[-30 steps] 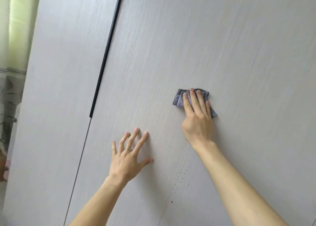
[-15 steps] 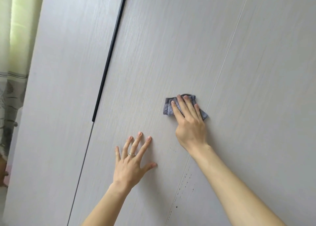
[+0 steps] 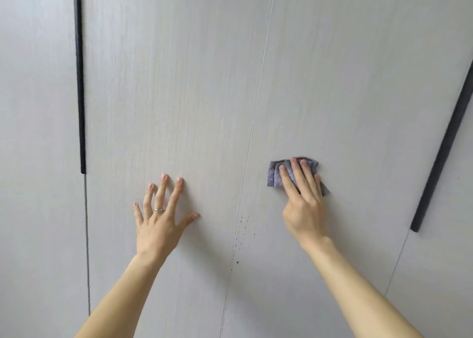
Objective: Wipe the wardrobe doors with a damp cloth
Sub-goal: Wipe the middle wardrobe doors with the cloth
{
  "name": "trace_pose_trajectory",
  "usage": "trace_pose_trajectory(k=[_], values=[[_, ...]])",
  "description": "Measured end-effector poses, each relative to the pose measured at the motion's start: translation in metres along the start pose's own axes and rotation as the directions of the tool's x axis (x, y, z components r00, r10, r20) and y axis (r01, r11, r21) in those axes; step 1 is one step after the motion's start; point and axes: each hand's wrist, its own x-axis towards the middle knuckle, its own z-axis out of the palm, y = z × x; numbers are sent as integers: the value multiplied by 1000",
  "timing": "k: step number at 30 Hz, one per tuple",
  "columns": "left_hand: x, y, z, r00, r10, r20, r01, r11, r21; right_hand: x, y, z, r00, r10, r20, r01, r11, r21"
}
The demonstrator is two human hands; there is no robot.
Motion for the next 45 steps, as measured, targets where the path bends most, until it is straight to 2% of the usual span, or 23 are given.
trace_pose_trajectory(k=[2, 4, 6, 8, 10, 12, 14, 16, 19, 20, 22, 24, 26, 29, 31, 34, 36, 37, 39, 41, 43, 45], values=[[-3, 5, 1, 999, 12, -51, -11, 1000, 18, -14, -7, 5, 1000, 12, 7, -12, 1000, 9], [-10, 12, 3, 994, 48, -98, -46, 998, 32, -42, -14, 9, 996, -52, 78, 50, 999, 18], [-22, 21, 8, 980, 140, -142, -133, 990, 53, -66, -15, 7, 975, -147, 165, 146, 989, 20], [-39, 31, 19, 964, 239, -119, -229, 969, 90, -72, -11, 4, 961, -186, 203, 186, 982, 18], [-57, 39, 31, 967, 251, -40, -246, 965, 89, -62, -15, 3, 974, -124, 188, 124, 992, 15], [-66, 41, 39, 982, 188, 29, -190, 979, 71, -38, -25, 9, 991, -8, 136, 3, 999, 38], [-66, 40, 41, 985, 164, 55, -168, 983, 74, -16, -39, 17, 993, 30, 111, -39, 996, 84], [-59, 39, 35, 979, 193, 63, -197, 977, 79, -11, -51, 24, 991, -66, 117, 55, 994, 96], [-61, 23, 29, 968, 247, 51, -251, 963, 101, -30, -65, 33, 947, -271, 172, 258, 961, 96], [-64, 11, 27, 979, 203, 32, -206, 974, 91, -34, -70, 36, 935, -303, 185, 290, 952, 98], [-66, -14, 24, 999, 26, 19, -27, 999, 44, -26, -78, 39, 929, -317, 191, 305, 948, 89], [-67, -35, 21, 989, -96, 115, 90, 994, 62, -2, -91, 45, 937, -301, 176, 293, 953, 73], [-68, -43, 20, 977, -96, 190, 83, 993, 80, 24, -113, 54, 948, -273, 165, 265, 962, 72], [-68, -42, 22, 977, -83, 196, 75, 996, 48, 42, -146, 68, 950, -257, 175, 244, 965, 92], [-69, -48, 27, 990, -58, 129, 53, 998, 41, 27, -153, 76, 909, -357, 216, 346, 934, 87], [-68, -56, 33, 999, -11, 50, 6, 995, 96, -24, -142, 75, 756, -581, 301, 577, 809, 112], [-69, -58, 36, 1000, -14, 24, 12, 995, 95, -34, -136, 71, 675, -653, 343, 653, 745, 135], [-70, -59, 38, 1000, -12, 10, 11, 995, 100, -20, -139, 71, 680, -650, 340, 652, 748, 126], [-67, -58, 39, 1000, -1, 4, 1, 994, 106, 26, -152, 76, 783, -558, 275, 565, 823, 62], [-69, -59, 38, 1000, -5, 2, 5, 994, 106, 73, -169, 77, 883, -411, 229, 414, 910, 36], [-70, -62, 38, 1000, 6, 2, -6, 991, 131, 96, -181, 80, 910, -350, 221, 350, 936, 37], [-67, -67, 35, 1000, 27, 15, -29, 987, 158, 87, -187, 85, 897, -373, 237, 375, 926, 40]])
